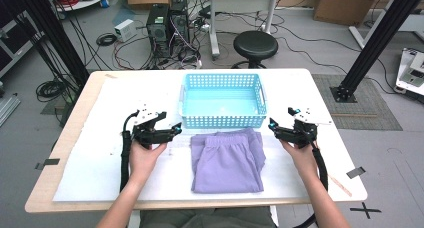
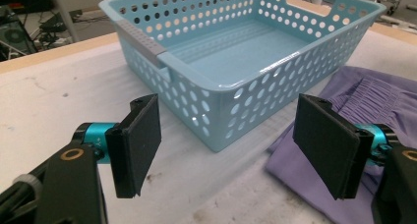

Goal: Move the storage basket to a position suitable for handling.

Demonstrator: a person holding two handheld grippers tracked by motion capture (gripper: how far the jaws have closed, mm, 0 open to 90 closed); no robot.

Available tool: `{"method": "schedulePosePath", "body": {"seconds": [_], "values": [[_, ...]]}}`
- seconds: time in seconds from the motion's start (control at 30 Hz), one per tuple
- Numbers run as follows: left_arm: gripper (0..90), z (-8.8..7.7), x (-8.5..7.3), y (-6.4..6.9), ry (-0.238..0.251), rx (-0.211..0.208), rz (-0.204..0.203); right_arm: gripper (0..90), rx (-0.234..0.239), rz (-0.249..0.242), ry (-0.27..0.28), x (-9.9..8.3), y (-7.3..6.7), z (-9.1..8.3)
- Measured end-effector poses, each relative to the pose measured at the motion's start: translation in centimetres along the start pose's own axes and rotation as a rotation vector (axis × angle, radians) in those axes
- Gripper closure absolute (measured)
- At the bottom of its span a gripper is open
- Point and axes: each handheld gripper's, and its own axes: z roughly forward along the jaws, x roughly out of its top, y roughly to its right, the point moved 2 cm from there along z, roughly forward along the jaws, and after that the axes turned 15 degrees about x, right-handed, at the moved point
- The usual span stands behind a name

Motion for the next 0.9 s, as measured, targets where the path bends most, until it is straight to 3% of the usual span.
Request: {"method": "schedulePosePath", "body": {"seconds": [0.1,0.4,0.57,0.63,0.73,0.9], "values": [[26.6,-0.6,-0.3,-0.8,0.026,-0.022,-0.038,20.9,-0.01,0.001,-0.007,-0.1,-0.3,-0.3],[29.2,-1.5,-0.8,-1.5,0.095,-0.013,0.031,25.7,-0.01,-0.004,0.031,-0.5,-0.5,-1.7],[29.1,-1.8,-0.8,-1.7,0.144,-0.022,0.024,27.4,-0.008,0.007,0.04,-0.5,-0.3,-1.6],[28.7,-1.8,-0.7,-1.8,0.147,-0.031,0.017,27.5,-0.007,0.002,0.035,-0.6,-0.3,-1.5],[27.5,-1.6,-0.6,-1.6,0.14,-0.076,-0.016,27.5,0.0,-0.008,0.03,-0.7,-0.5,-1.5],[24.3,-1.4,-0.6,-1.4,0.115,-0.074,-0.031,27.5,0.005,-0.015,0.04,-0.6,-0.5,-1.7]]}}
